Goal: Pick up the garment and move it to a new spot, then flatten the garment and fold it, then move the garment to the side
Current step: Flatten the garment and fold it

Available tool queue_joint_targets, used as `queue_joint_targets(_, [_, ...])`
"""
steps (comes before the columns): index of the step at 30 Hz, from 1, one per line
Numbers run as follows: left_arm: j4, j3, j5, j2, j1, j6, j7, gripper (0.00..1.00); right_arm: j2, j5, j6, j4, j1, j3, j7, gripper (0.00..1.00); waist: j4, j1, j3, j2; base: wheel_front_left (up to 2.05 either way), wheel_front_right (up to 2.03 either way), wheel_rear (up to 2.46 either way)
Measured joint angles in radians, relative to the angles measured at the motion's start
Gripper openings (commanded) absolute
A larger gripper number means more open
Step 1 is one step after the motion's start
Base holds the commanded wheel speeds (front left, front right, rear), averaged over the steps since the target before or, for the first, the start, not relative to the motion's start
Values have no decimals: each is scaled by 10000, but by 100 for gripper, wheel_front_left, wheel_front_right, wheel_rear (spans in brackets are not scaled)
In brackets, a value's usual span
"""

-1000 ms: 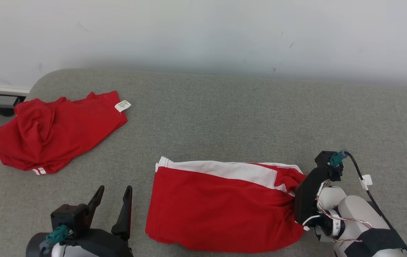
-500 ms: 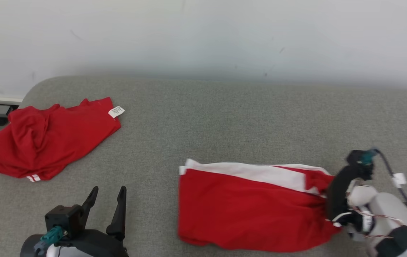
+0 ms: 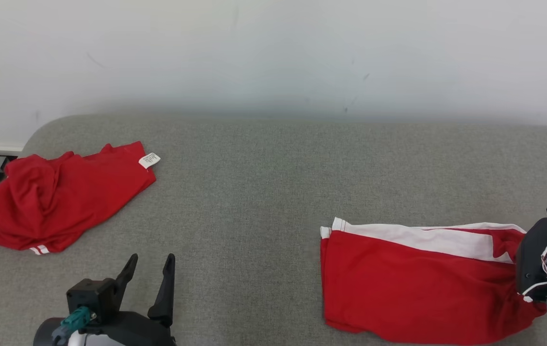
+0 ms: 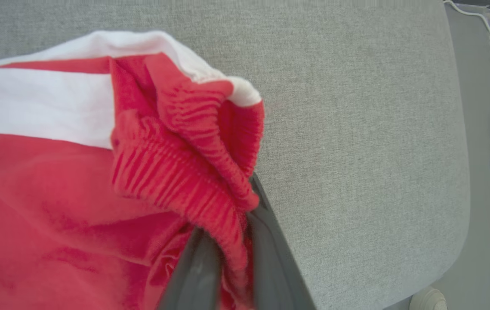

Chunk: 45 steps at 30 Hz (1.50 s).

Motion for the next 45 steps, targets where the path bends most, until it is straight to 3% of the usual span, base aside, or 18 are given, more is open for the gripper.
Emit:
queue_joint_targets(5, [-6,-81,0,-4,76,0,0,100,59,-194,-2,-546,163,82,428,0,-7,-1,-191,-1,0,0,0])
queue_joint_targets(17, [-12,-142,0,-8,378,10,4,100,1609,109,107,-2096,113,1028,1308,0,-138,-1,-386,-1,0,0,0])
queue_joint_targets(28, [-17,-282,0,-46,366,-4,54,100,2986,380,226,-2493,-427,1808,1925,0,-142,-1,-371,-1,0,0,0])
queue_joint_targets(45, [-31,-405,0,-113,118,-8,88,100,3235,453,79,-1985,-805,1914,2084,0,276,0,16,0,0,0,0])
